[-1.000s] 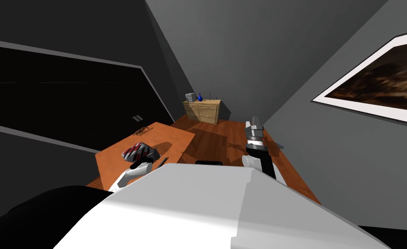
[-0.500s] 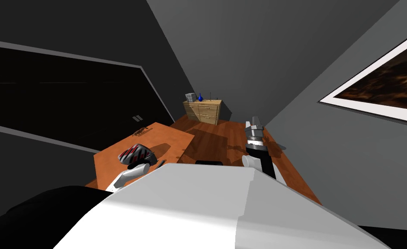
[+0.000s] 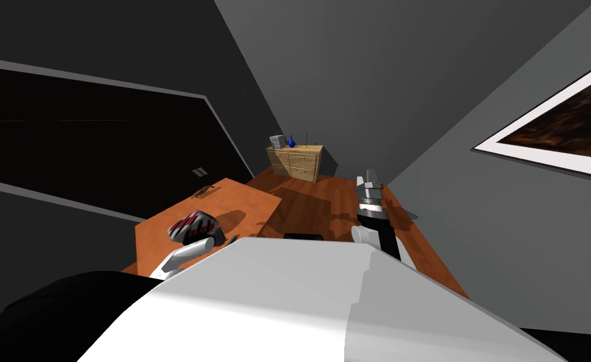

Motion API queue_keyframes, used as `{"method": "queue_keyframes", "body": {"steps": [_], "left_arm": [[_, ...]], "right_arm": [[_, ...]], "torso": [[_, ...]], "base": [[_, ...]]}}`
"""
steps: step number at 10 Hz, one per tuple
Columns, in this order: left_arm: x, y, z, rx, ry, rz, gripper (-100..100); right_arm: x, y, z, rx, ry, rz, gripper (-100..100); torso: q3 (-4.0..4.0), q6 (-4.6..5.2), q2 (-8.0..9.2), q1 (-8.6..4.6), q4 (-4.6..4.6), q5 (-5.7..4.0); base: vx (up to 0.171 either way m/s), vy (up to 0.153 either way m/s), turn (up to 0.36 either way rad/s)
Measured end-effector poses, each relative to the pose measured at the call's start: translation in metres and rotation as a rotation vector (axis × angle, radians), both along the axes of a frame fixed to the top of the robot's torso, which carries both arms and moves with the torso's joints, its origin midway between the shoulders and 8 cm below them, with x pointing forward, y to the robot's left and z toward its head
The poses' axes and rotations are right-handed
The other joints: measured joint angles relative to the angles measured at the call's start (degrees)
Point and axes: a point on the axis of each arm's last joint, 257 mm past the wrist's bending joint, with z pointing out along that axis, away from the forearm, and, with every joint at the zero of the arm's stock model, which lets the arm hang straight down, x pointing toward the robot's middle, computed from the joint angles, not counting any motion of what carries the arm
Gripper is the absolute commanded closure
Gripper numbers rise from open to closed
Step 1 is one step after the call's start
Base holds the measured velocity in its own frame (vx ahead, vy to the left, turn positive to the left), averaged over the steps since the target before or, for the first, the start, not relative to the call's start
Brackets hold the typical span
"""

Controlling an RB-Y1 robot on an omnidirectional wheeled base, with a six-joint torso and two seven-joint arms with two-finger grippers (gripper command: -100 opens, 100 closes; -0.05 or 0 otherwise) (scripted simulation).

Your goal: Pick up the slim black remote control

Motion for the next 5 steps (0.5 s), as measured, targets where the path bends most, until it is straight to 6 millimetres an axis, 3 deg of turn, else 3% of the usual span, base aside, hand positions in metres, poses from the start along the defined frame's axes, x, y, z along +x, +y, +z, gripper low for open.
{"method": "queue_keyframes", "body": {"steps": [5], "left_arm": [[-0.034, -0.002, -0.034, -0.137, 0.106, 0.114, -100]], "right_arm": [[0.0, 0.0, 0.0, 0.0, 0.0, 0.0, 0]], "torso": [[0.09, 0.0, 0.16, 0.17, 0.04, 0.03]], "base": [[0.024, 0.016, 0.005]]}}
